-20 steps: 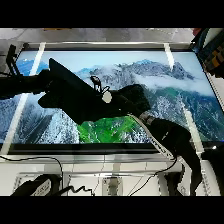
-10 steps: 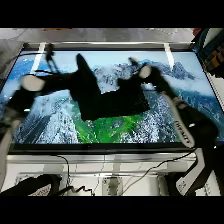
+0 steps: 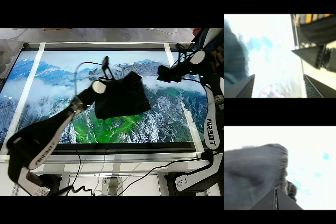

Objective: Fold the clothes and pants, and hang the long-sleeved shirts on hangers.

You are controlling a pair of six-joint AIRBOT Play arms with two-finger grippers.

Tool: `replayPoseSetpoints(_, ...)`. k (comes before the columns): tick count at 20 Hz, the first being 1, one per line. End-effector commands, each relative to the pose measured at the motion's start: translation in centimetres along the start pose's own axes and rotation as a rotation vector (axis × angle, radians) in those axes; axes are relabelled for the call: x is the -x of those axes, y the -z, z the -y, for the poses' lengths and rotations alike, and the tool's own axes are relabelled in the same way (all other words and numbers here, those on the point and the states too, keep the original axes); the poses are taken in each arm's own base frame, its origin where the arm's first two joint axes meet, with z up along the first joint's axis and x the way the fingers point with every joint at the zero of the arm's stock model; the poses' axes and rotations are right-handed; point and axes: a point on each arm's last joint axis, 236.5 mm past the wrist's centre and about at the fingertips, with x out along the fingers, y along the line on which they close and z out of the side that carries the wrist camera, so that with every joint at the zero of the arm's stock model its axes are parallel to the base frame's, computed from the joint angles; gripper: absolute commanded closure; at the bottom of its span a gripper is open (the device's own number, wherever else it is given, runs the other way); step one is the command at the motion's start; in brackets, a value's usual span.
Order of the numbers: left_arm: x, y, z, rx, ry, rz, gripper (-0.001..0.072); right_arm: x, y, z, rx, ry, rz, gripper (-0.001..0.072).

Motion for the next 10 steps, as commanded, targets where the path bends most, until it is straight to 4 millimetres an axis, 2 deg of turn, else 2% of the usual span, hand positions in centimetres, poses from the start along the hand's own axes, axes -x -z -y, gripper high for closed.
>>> replayPoseSetpoints(1, -1.5, 2.3, 2.6, -0.057, 0.06, -0.064, 0.0014, 1.5, -0.3, 4.6, 0.003, 0.087, 0.006, 0.0692)
replayPoseSetpoints(3, -0.1, 1.1, 3.3, -0.191, 0.073, -0.066, 0.0014, 1.9, 0.0, 6.5, 0.043, 0.126, -0.009, 0.0693)
replayPoseSetpoints(5, 1.7, -0.6, 2.6, -0.32, 0.054, -0.079, 0.003, 1.6, 0.2, 7.7, 0.07, 0.124, -0.025, 0.0693)
replayPoseSetpoints(6, 2.5, -1.4, 1.4, -0.392, 0.017, -0.095, 0.0146, 1.1, 0.6, 8.1, 0.078, 0.097, -0.037, 0.0693)
replayPoseSetpoints(8, 4.0, -3.3, -2.7, -0.499, -0.098, -0.131, 0.0453, -0.1, 2.0, 6.9, 0.105, -0.042, -0.075, 0.0693)
replayPoseSetpoints(9, 4.6, -4.4, -5.2, -0.554, -0.168, -0.141, 0.0698, -0.7, 2.7, 5.8, 0.117, -0.127, -0.089, 0.0693)
replayPoseSetpoints(10, 5.0, -5.6, -7.3, -0.599, -0.23, -0.14, 0.0691, -1.2, 3.4, 4.8, 0.128, -0.185, -0.101, 0.0693)
